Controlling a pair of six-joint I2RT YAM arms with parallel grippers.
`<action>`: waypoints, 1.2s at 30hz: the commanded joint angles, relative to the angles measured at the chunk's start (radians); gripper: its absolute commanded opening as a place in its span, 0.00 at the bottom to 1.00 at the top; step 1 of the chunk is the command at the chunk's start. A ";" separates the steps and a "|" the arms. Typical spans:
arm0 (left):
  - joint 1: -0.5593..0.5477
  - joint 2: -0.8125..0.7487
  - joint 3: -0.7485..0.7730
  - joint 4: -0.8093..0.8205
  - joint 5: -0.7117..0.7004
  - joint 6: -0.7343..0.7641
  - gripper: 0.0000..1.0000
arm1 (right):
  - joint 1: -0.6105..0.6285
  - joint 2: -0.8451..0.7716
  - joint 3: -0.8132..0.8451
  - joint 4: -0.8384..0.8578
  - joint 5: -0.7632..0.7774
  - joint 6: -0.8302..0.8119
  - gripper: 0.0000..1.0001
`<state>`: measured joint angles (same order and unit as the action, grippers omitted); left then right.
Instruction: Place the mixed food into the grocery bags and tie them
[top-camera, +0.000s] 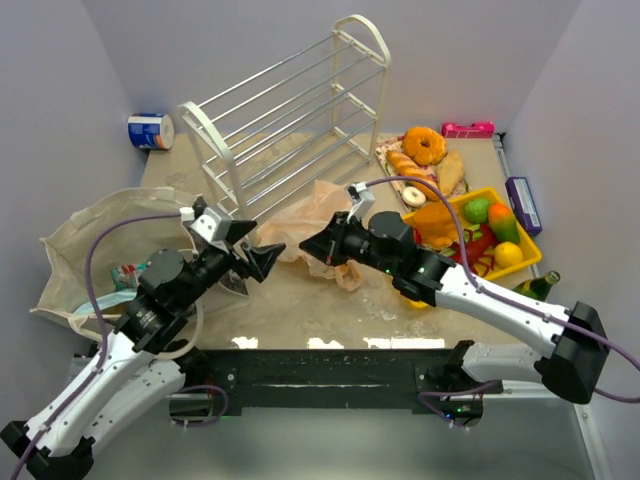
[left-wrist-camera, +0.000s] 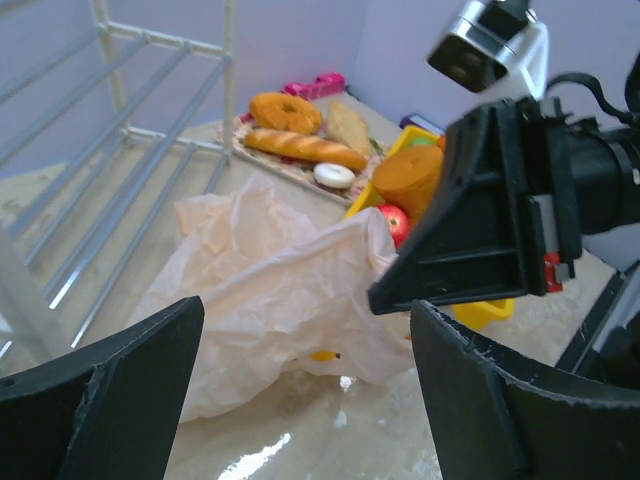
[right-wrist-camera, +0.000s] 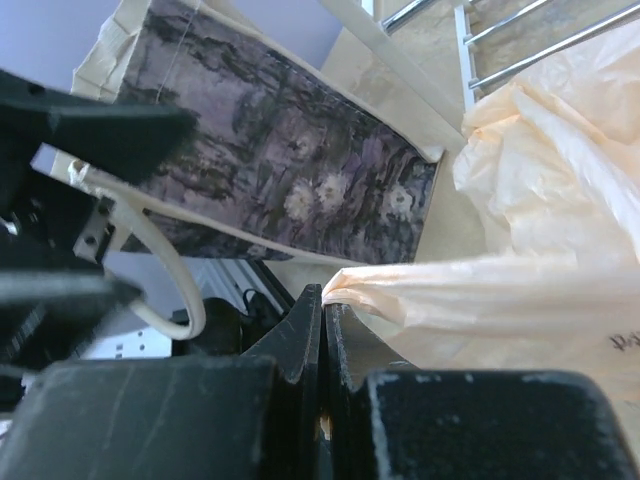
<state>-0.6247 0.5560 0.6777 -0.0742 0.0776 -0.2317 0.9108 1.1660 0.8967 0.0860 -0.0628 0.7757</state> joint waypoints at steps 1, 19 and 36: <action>-0.021 0.082 -0.047 0.047 0.136 0.005 0.90 | 0.016 0.098 0.088 0.142 0.009 0.085 0.00; -0.161 0.220 -0.075 0.175 -0.076 -0.034 0.56 | 0.026 0.147 0.117 0.215 0.008 0.143 0.00; -0.153 0.154 -0.058 0.025 -0.332 -0.107 0.00 | -0.013 -0.210 0.076 -0.138 0.248 -0.047 0.84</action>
<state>-0.7849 0.7349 0.5632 0.0147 -0.1623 -0.3054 0.9226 1.1275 0.9920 0.0647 0.0376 0.8047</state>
